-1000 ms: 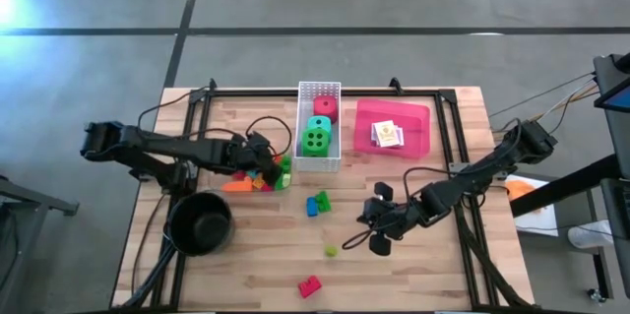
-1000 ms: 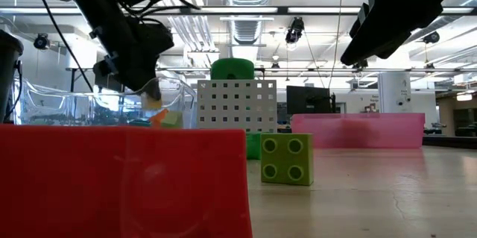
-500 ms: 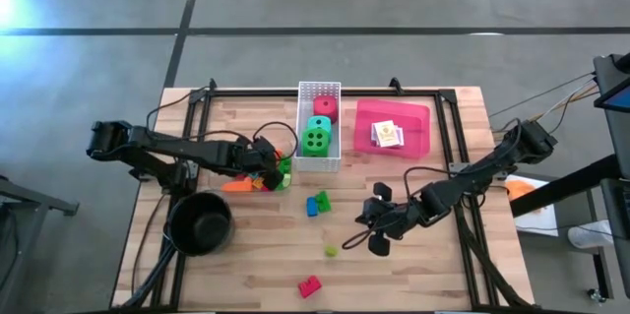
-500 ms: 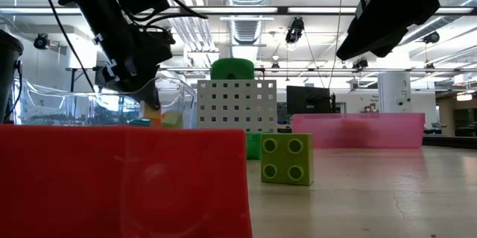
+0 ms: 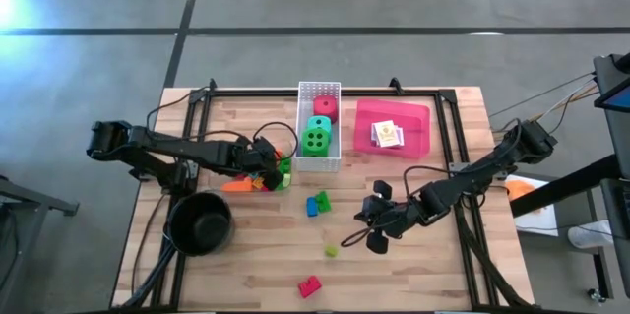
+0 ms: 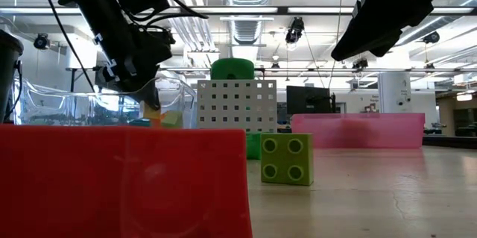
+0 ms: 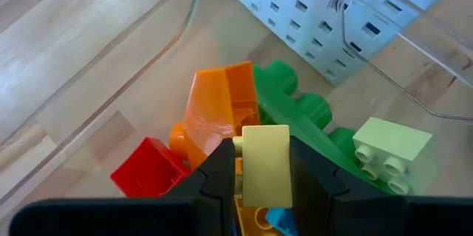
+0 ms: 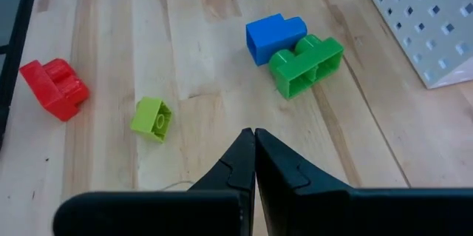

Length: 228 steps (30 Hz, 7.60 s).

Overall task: Pick & Place Toys
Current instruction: Put the light yellow game piece into the transparent bin, then put the blue game piece into the transparent bin

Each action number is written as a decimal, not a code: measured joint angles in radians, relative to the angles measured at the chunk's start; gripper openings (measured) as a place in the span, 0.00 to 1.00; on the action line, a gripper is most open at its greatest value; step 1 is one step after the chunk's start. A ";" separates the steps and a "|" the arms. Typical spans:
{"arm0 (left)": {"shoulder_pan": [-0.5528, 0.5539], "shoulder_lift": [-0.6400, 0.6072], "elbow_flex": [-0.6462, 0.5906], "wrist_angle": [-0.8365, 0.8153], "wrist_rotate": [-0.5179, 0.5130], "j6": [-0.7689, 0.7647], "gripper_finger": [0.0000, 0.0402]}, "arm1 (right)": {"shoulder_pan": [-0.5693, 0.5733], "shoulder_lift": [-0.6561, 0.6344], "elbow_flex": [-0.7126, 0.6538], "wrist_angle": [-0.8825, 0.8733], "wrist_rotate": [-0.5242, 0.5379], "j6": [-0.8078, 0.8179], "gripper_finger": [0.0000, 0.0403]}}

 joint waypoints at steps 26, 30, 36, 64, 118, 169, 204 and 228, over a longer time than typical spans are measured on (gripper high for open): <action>-0.014 -0.005 0.044 0.053 0.000 0.144 0.71 | -0.001 0.000 -0.002 -0.005 0.000 -0.002 0.02; -0.061 -0.005 0.109 0.052 0.005 0.183 0.71 | -0.001 0.000 -0.002 -0.008 0.001 -0.006 0.02; -0.140 -0.006 0.168 0.055 -0.004 0.176 0.71 | -0.001 0.000 -0.002 -0.008 0.001 -0.010 0.02; -0.334 0.411 0.429 0.115 0.000 0.475 0.71 | -0.018 -0.001 0.002 -0.001 -0.006 -0.117 0.02; -0.479 0.688 0.485 0.208 -0.383 0.622 0.71 | -0.029 -0.341 -0.056 -0.208 0.146 -0.059 0.02; -0.435 0.689 0.486 0.107 -0.339 0.462 0.09 | -0.029 -0.340 -0.056 -0.185 0.147 -0.080 0.02; -0.430 0.182 0.482 -0.218 -0.446 0.079 0.02 | -0.029 -0.340 -0.056 -0.103 0.146 -0.050 0.02; 0.068 0.115 0.145 -0.069 0.069 0.077 0.02 | -0.029 -0.340 -0.056 -0.103 0.145 -0.050 0.02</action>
